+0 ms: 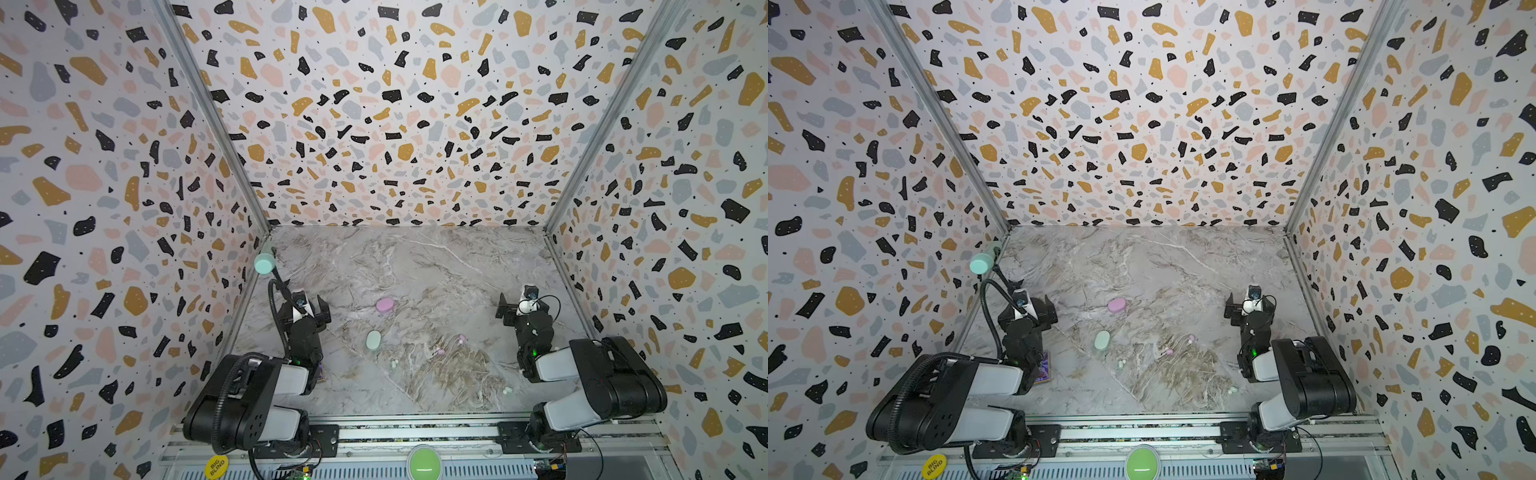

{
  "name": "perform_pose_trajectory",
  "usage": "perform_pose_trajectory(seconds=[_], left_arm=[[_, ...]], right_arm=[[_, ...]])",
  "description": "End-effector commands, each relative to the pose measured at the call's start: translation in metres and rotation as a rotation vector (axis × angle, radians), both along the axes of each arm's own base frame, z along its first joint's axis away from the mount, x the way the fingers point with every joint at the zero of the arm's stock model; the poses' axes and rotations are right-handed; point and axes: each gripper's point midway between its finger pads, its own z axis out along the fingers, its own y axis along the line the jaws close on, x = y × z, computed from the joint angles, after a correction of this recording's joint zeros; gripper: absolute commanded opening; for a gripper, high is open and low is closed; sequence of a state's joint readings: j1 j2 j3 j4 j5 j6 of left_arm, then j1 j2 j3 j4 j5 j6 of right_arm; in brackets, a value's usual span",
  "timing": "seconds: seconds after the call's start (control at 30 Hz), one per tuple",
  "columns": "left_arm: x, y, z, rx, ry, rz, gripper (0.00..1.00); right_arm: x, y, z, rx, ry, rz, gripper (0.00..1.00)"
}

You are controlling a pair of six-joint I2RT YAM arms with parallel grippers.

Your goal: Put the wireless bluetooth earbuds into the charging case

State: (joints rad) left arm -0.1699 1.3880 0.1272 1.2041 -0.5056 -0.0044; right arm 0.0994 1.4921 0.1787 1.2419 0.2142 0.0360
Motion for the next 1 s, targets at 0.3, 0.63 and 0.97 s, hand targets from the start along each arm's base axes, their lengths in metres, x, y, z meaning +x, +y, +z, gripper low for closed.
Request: perform_pose_trajectory(seconds=[0.3,0.63,0.97], left_arm=[[0.0058,0.0000,0.0111,-0.015,-0.043,0.001,1.00],[0.0080,-0.0011,0.0107,-0.015,-0.038,-0.005,1.00],[0.0075,-0.0012,0.0109,-0.015,-0.039,-0.006,1.00]], right_arm=[[0.0053,0.0021,0.0120,0.002,-0.036,0.006,0.99],[0.0057,0.0022,0.0120,0.000,-0.036,0.006,0.99],[0.0057,0.0020,0.0122,0.002,-0.036,0.006,0.99]])
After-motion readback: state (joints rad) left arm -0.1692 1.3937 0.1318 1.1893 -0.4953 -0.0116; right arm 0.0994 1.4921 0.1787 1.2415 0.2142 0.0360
